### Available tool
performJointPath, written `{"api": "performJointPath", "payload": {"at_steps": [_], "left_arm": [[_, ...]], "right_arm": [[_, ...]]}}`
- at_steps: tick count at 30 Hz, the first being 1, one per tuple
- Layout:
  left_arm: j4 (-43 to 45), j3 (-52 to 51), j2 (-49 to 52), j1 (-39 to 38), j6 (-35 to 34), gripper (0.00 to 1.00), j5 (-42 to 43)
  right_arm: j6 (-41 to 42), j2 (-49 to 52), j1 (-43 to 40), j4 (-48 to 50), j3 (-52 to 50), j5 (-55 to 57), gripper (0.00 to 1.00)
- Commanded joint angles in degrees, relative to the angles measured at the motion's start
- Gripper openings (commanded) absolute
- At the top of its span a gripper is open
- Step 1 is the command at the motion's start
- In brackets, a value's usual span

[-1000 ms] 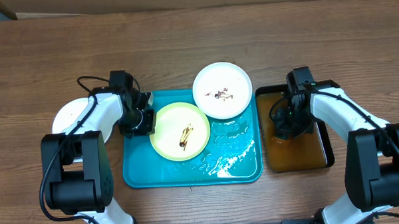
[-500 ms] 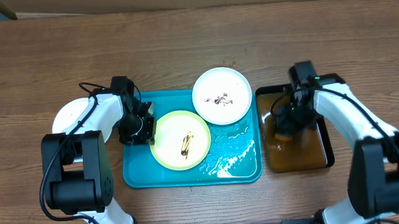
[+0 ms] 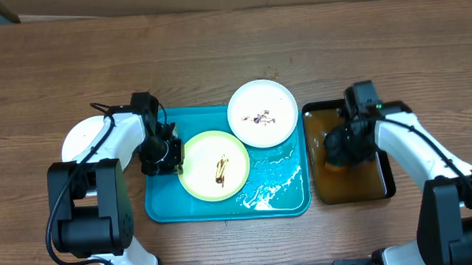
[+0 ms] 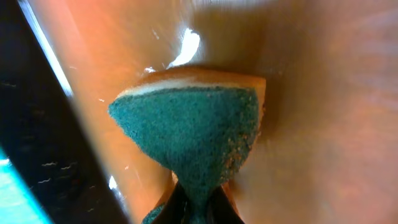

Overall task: Clean dirty plates on tray and stack at the side
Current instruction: 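Carry the green sponge with right gripper from black tray to yellow plate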

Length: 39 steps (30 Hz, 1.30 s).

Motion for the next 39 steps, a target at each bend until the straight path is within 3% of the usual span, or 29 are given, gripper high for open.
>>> {"api": "performJointPath", "payload": {"at_steps": [1, 4, 8, 13, 21, 28, 39], "left_arm": [[-0.2, -0.5, -1.8, -0.4, -4.3, 0.04, 0.0], [-0.2, -0.5, -1.8, -0.4, -4.3, 0.04, 0.1], [-0.4, -0.5, -1.8, -0.4, -4.5, 0.04, 0.3], [-0.8, -0.5, -1.8, -0.4, -4.5, 0.04, 0.5], [-0.3, -0.5, -1.8, -0.4, -4.5, 0.04, 0.5], [0.7, -0.5, -1.8, -0.4, -4.9, 0.04, 0.9], [1.1, -0.5, -1.8, -0.4, -4.9, 0.04, 0.9]], "right_arm": [[0.2, -0.5, 0.2, 6.0, -3.5, -0.7, 0.04], [0.2, -0.4, 0.2, 12.4, -4.9, -0.8, 0.04], [0.2, -0.4, 0.2, 13.6, -4.5, -3.1, 0.04], [0.2, -1.2, 0.2, 6.0, 0.1, -4.4, 0.04], [0.2, -4.2, 2.9, -7.9, 17.3, -4.8, 0.04], [0.5, -3.7, 13.5, -7.3, 19.7, -9.4, 0.04], [8.4, 5.0, 31.9, 4.5, 18.6, -7.9, 0.04]]}}
